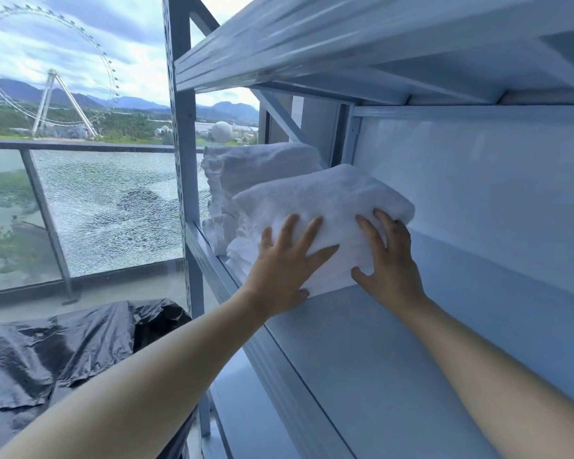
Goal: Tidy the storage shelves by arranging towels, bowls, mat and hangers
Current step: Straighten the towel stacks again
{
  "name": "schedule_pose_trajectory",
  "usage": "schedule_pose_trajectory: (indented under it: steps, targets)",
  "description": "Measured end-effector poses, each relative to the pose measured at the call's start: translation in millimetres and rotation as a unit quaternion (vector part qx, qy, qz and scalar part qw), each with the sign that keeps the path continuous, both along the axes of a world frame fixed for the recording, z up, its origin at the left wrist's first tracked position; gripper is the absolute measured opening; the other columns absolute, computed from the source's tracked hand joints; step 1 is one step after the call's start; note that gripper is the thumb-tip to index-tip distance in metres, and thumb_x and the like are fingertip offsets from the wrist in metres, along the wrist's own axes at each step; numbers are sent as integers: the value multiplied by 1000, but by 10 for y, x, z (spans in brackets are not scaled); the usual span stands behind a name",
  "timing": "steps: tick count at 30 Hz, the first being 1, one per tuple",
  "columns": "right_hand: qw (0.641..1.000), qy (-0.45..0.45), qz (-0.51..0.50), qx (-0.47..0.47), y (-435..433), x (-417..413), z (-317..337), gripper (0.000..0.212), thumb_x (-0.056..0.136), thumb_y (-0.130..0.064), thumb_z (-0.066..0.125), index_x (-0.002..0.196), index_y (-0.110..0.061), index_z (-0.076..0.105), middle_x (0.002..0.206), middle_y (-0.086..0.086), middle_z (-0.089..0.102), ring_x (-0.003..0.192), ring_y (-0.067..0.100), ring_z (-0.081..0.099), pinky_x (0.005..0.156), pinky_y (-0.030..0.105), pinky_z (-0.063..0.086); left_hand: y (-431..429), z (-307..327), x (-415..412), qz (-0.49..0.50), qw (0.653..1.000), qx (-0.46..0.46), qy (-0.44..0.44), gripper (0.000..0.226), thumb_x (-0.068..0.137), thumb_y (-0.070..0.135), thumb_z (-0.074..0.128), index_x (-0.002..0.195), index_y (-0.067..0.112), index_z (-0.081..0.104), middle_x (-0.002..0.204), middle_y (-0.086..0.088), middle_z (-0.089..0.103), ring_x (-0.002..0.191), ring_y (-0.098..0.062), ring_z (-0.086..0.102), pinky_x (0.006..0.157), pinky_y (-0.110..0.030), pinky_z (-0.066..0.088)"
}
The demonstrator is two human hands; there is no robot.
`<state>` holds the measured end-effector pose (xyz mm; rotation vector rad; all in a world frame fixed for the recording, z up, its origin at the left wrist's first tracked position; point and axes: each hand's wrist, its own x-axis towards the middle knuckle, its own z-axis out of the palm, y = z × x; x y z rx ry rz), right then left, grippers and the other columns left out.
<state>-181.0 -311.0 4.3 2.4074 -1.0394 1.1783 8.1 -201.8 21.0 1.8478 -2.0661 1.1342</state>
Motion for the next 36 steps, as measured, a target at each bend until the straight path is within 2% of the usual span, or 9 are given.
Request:
schedule_pose_trajectory:
  steps: [13, 16, 18, 20, 22, 24, 28, 31, 36]
  targets:
    - [1000, -7, -13, 12, -130, 2, -1, 103, 64, -20, 77, 144, -37, 13, 151, -8, 10, 137, 30, 21, 61, 37, 56, -174, 23, -65, 9, 1000, -15, 12, 98, 52, 52, 79, 138, 38, 33, 151, -9, 27, 129, -43, 31, 90, -58, 40]
    - [1000, -7, -15, 2, -121, -2, -15, 104, 65, -20, 76, 145, -36, 12, 152, -7, 9, 137, 31, 20, 63, 38, 56, -188, 15, -84, -1, 1000, -18, 13, 91, 56, 54, 75, 136, 39, 34, 150, -8, 27, 130, -42, 29, 94, -60, 34]
    - [1000, -3, -16, -2, -102, -1, 6, 104, 66, -22, 77, 146, -34, 12, 153, -4, 11, 138, 32, 21, 72, 42, 56, -177, 61, -112, -21, 998, -46, 44, 81, 61, 61, 66, 134, 42, 36, 144, -7, 35, 128, -39, 34, 100, -62, 23]
    - [1000, 7, -17, -13, -79, -3, 45, 102, 65, -27, 77, 146, -29, 15, 153, 4, 17, 137, 34, 23, 91, 47, 49, -176, 164, -155, -43, 992, -82, 87, 79, 67, 68, 53, 138, 44, 28, 133, -7, 45, 121, -34, 42, 104, -60, 12]
    - [999, 12, -23, -27, -54, -8, 103, 96, 66, -30, 72, 145, -26, 19, 152, 11, 21, 137, 35, 24, 104, 49, 36, -203, 314, -192, -74, 984, -92, 133, 81, 74, 70, 40, 145, 38, 18, 126, -9, 49, 118, -32, 45, 105, -57, 17]
    - [999, -1, -33, -32, -22, -7, 189, 85, 69, -28, 62, 144, -24, 22, 152, 13, 22, 138, 36, 22, 109, 49, 27, -269, 466, -194, -92, 977, -63, 180, 77, 79, 68, 34, 146, 33, 19, 135, -11, 42, 128, -32, 35, 105, -53, 25]
    - [997, -14, -57, -51, 26, 48, 386, 63, 77, -25, 41, 140, -21, 40, 152, 13, 26, 133, 41, 26, 111, 50, 23, -523, 667, -77, -88, 954, 60, 279, 63, 87, 67, 25, 143, 39, 24, 156, -3, 11, 143, -29, 5, 113, -53, 11]
    - [998, 1, -46, -34, 3, 107, 439, 53, 89, -32, 34, 140, -20, 41, 152, 10, 28, 135, 39, 19, 112, 51, 24, -674, 705, 25, -81, 957, 104, 260, 61, 88, 66, 23, 144, 43, 17, 156, -1, 15, 142, -26, 12, 113, -52, 14]
    - [999, 7, -28, 43, -140, 157, 442, 51, 97, -28, 39, 146, -23, 25, 157, 0, 15, 144, 29, 5, 113, 48, 26, -800, 706, 50, -61, 962, 91, 251, 61, 88, 66, 23, 144, 42, 18, 152, -2, 25, 137, -26, 25, 108, -50, 23]
